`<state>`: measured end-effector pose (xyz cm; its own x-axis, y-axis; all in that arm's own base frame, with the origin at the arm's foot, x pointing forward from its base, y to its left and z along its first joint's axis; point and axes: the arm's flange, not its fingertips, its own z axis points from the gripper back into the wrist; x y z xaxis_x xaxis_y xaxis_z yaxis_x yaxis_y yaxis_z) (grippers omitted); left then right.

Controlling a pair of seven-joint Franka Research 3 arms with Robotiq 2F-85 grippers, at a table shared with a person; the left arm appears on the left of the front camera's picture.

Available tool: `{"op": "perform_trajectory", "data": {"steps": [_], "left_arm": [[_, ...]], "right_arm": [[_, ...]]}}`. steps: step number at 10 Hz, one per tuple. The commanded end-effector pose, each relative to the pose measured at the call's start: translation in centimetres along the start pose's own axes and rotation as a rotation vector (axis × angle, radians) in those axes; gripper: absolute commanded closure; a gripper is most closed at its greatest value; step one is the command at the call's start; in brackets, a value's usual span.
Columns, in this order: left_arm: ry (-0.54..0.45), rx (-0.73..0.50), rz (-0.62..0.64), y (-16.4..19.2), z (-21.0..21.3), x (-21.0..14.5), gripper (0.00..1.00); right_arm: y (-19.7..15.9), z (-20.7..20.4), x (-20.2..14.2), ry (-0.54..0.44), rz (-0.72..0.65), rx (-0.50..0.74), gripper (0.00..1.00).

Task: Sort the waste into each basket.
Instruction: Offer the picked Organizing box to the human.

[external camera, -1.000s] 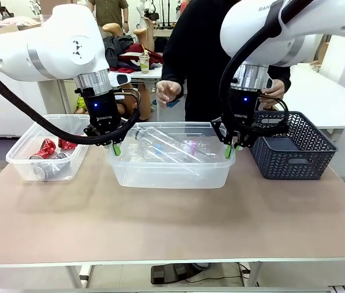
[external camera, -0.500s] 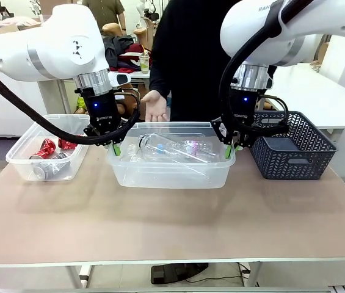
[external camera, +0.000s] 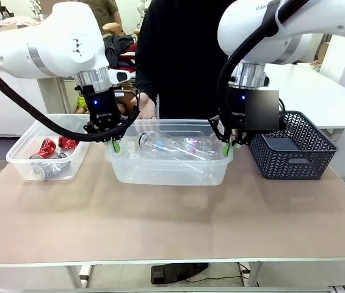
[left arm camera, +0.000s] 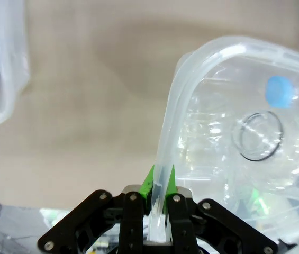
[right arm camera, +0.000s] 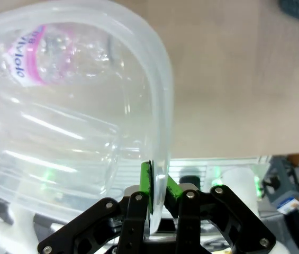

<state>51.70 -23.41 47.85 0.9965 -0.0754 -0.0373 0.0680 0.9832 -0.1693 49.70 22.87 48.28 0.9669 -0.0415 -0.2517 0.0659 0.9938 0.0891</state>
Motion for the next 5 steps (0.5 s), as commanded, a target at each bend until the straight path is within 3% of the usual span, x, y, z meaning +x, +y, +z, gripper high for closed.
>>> {"op": "perform_trajectory", "data": {"steps": [1,3,5], "left_arm": [[-0.092,-0.015,0.002,0.0,2.6,5.1,0.94],[-0.058,-0.057,-0.064,-0.2,2.9,9.1,0.94],[-0.015,-0.041,-0.077,-0.5,1.9,10.9,0.94]], "right_arm": [[3.0,2.6,4.5,0.027,0.092,-0.014,0.94],[3.0,3.6,8.1,0.055,0.092,-0.022,0.94],[2.3,4.4,10.2,0.071,0.089,0.029,0.94]]}}
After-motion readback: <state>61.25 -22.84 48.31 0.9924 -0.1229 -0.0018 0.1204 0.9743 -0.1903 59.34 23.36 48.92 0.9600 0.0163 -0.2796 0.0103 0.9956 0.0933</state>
